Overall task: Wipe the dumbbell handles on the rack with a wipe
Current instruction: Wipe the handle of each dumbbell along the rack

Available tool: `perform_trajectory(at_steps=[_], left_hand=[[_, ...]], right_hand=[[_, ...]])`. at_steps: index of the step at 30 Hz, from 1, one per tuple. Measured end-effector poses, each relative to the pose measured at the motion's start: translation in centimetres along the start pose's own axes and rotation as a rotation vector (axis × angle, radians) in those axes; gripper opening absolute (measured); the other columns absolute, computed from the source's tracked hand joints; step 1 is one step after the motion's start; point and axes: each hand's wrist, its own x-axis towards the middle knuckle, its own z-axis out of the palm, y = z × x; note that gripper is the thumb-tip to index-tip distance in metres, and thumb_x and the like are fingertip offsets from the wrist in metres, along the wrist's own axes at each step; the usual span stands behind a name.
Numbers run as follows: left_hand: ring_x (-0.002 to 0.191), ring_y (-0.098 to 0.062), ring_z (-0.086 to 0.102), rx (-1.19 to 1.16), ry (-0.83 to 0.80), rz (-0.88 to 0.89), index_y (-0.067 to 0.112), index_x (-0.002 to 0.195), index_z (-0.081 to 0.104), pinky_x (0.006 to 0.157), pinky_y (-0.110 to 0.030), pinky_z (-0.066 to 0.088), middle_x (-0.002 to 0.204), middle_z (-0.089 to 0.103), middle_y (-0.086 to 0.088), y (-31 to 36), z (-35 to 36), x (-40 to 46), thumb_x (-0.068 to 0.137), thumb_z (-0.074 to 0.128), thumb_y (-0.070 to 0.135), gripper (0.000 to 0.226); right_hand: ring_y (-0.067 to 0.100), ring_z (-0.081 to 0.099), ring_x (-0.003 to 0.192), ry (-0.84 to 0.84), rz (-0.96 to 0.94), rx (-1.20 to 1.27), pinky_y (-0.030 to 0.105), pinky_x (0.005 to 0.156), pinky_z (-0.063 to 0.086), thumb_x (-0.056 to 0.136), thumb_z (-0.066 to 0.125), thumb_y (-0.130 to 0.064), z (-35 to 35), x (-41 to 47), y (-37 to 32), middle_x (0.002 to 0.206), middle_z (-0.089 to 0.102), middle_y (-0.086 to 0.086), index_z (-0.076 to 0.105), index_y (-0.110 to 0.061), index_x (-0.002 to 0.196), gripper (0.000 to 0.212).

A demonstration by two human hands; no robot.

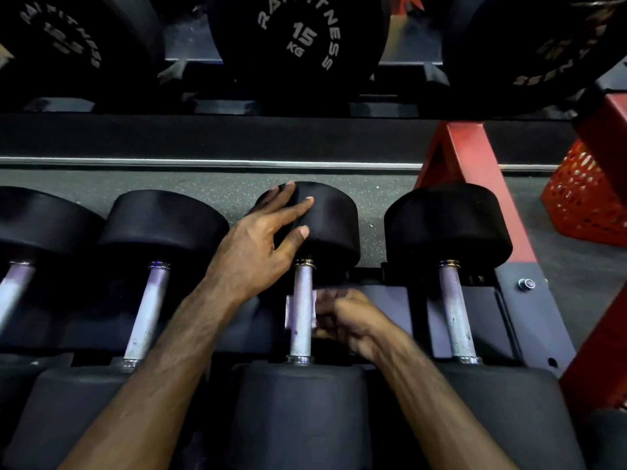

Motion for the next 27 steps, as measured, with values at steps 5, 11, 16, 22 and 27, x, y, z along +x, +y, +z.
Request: perform_trajectory(at_steps=[5,11,16,22,27], left_hand=[[0.160,0.000,0.021,-0.009,0.010,0.003,0.038,0.152,0.058,0.127,-0.023,0.020,0.170,0.034,0.014,-0.4,0.0,0.0,0.098,0.058,0.046,0.055],[0.159,-0.001,0.023,0.005,0.018,0.003,0.038,0.151,0.059,0.125,-0.020,0.021,0.169,0.036,0.014,-0.3,0.1,-0.1,0.097,0.058,0.047,0.055],[0.159,0.000,0.022,-0.004,0.018,0.002,0.037,0.152,0.058,0.123,-0.016,0.019,0.170,0.035,0.014,-0.2,0.0,0.0,0.097,0.058,0.046,0.055],[0.159,0.001,0.022,-0.007,0.023,-0.001,0.038,0.151,0.059,0.122,-0.017,0.020,0.169,0.037,0.014,-0.1,0.0,-0.1,0.097,0.058,0.046,0.054],[0.159,0.001,0.023,-0.019,0.019,0.003,0.039,0.151,0.059,0.125,-0.022,0.023,0.169,0.036,0.014,-0.5,0.0,-0.1,0.097,0.059,0.047,0.054]], right_hand=[[0.028,0.063,0.074,-0.005,0.014,-0.110,0.033,0.063,0.056,0.087,0.054,0.010,-0.2,-0.2,0.5,0.089,0.071,0.023,0.081,-0.002,0.091,0.030],[0.014,0.065,0.059,-0.010,-0.008,-0.079,0.027,0.058,0.059,0.091,0.054,0.010,-0.2,-0.5,0.4,0.081,0.072,0.015,0.074,-0.002,0.090,0.024],[0.015,0.068,0.062,-0.077,0.034,-0.117,0.029,0.059,0.058,0.091,0.055,0.009,-0.1,-1.7,0.5,0.082,0.076,0.011,0.078,0.001,0.100,0.026],[0.018,0.068,0.065,0.011,-0.035,-0.063,0.028,0.058,0.061,0.094,0.051,0.011,0.8,-0.9,-1.3,0.089,0.074,0.016,0.073,-0.007,0.094,0.029],[0.009,0.061,0.055,0.088,-0.143,-0.100,0.023,0.057,0.055,0.095,0.064,0.004,0.5,-3.9,0.5,0.075,0.071,0.009,0.075,-0.001,0.101,0.013]])
